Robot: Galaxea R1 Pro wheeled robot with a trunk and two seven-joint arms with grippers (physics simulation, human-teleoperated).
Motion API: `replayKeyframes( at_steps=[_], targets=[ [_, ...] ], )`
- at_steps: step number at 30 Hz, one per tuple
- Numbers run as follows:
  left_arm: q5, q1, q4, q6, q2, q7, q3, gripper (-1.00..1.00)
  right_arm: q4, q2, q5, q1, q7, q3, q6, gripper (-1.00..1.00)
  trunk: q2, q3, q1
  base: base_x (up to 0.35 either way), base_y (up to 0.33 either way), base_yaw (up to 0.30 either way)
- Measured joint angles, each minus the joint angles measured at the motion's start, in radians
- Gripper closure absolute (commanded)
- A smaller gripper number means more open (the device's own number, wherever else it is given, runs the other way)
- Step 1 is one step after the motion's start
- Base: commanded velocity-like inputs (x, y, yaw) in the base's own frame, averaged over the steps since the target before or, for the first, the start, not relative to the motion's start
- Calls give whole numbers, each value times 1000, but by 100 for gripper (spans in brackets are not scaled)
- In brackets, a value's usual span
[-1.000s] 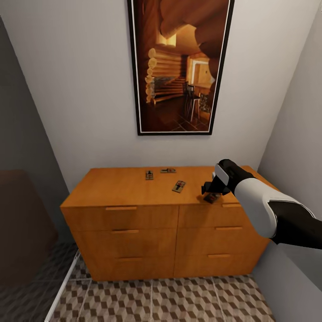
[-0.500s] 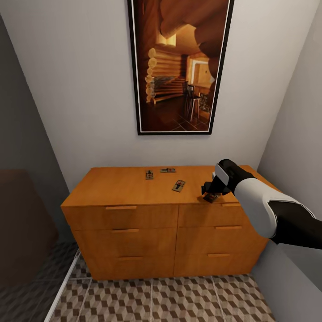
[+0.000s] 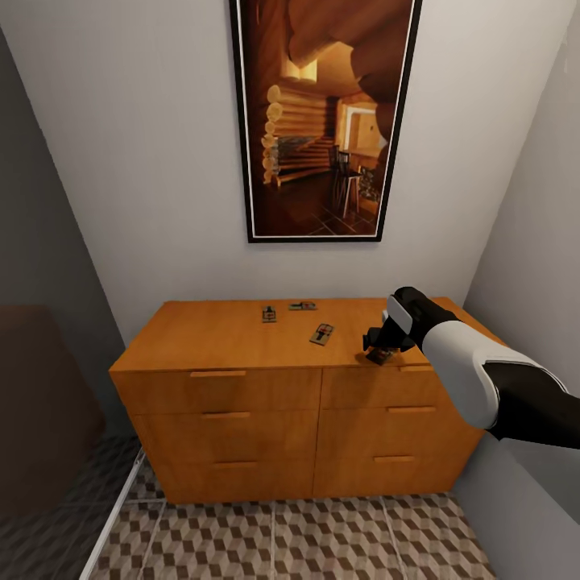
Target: Take the four mousetraps from the cabinet in the bathroom and place them on the bathroom floor. Make sure all four end up on the same floor surface, and ensure that at least two of them are either under or directly next to the same bathroom sink.
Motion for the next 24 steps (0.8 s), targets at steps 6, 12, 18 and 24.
replayKeyframes(
  at_steps=[6,12,18,24],
  targets=[
    [0,0,0,0,0,0,-1,-100,0,0,0,0,0,0,0,-100,0,-6,0,0,0,0],
    [0,0,0,0,0,0,-1,-100,0,0,0,0,0,0,0,-100,0,-13,0,0,0,0],
    [0,1,0,0,0,0,-1,-100,-3,0,-6,-1,0,-2,0,-100,0,-19,0,0,0,0],
    [0,0,0,0,0,0,-1,-100,-15,0,-15,-1,1,-5,-1,-100,0,-26,0,0,0,0]
  ],
)
